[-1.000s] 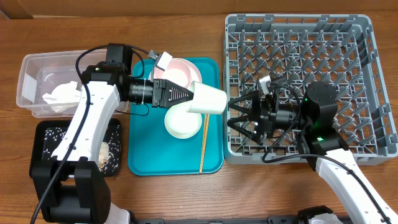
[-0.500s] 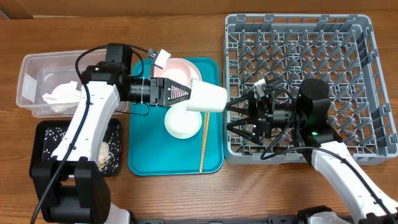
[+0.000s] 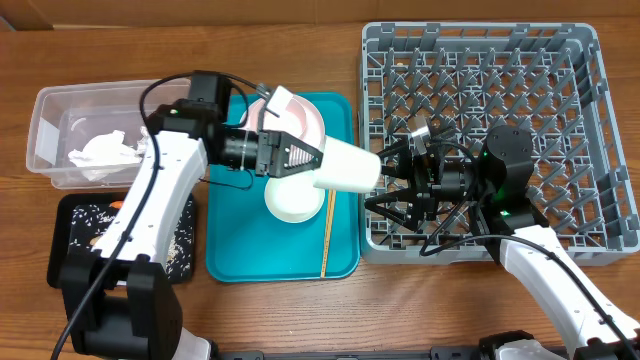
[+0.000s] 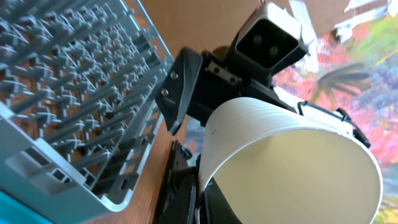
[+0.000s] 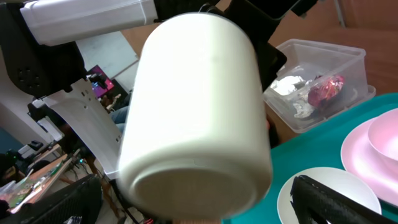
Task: Sort waste into correct bins and load items into the dishwasher
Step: 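Close the right gripper around the cup's base beside the left gripper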
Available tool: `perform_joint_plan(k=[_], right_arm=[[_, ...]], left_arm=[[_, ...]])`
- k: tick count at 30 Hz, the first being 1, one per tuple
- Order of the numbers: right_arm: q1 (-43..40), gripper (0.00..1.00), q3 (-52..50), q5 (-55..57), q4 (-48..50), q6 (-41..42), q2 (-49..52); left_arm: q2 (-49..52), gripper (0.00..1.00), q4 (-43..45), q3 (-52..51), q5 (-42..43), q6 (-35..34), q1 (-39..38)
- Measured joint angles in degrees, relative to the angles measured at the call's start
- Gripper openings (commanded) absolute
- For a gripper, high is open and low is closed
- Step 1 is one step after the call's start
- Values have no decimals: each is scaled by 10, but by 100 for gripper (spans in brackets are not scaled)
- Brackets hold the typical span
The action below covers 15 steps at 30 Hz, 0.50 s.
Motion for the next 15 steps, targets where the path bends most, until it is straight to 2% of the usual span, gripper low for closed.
perform_joint_plan(k=[3,10,15], right_arm=[[0,96,0,0,14,1,0],[2,80,0,-4,40,15,0],[19,78,0,3,41,17,0]], left_arm=[[0,4,3,0,-5,0,-10],[0,4,4,0,-16,0,-13],[0,6,12,0,-16,0,-13]])
